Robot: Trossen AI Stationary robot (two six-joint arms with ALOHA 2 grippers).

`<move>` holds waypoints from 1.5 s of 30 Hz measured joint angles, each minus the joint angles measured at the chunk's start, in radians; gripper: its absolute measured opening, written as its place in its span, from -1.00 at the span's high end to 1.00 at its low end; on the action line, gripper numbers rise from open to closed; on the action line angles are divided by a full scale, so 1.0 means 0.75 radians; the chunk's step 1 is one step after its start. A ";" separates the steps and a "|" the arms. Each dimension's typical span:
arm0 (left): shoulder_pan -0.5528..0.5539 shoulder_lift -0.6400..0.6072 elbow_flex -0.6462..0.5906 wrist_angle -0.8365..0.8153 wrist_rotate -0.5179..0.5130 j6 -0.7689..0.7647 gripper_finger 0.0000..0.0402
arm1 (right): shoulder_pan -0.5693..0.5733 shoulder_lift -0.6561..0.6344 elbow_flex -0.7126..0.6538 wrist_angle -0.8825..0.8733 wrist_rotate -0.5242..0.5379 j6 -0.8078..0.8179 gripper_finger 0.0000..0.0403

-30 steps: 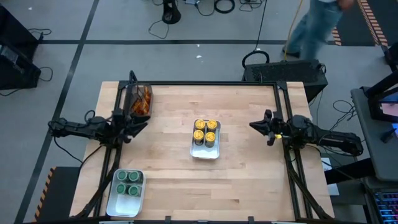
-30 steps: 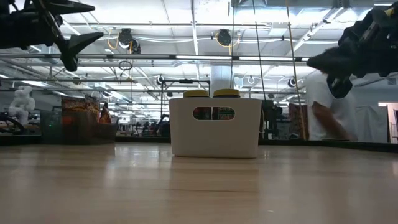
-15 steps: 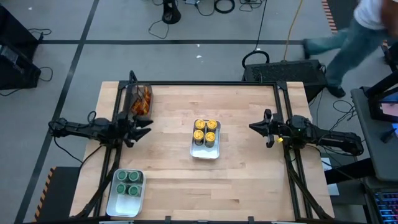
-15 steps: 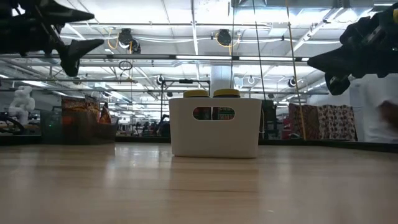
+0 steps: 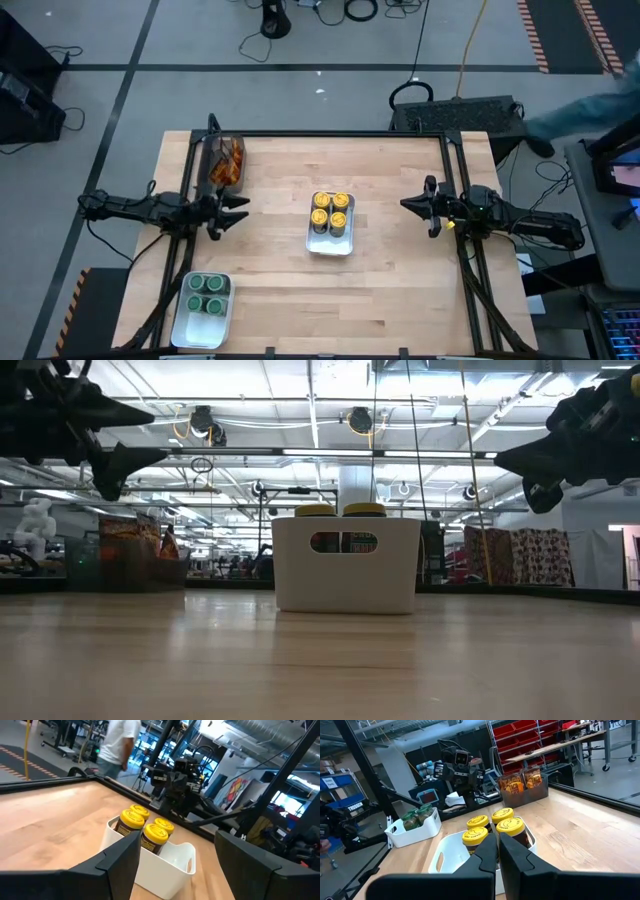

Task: Sort spices by type
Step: Return to Home Position

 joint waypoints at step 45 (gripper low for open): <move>0.000 0.000 -0.002 -0.008 -0.006 0.135 -0.29 | 0.000 0.000 0.001 -0.002 -0.002 0.000 1.00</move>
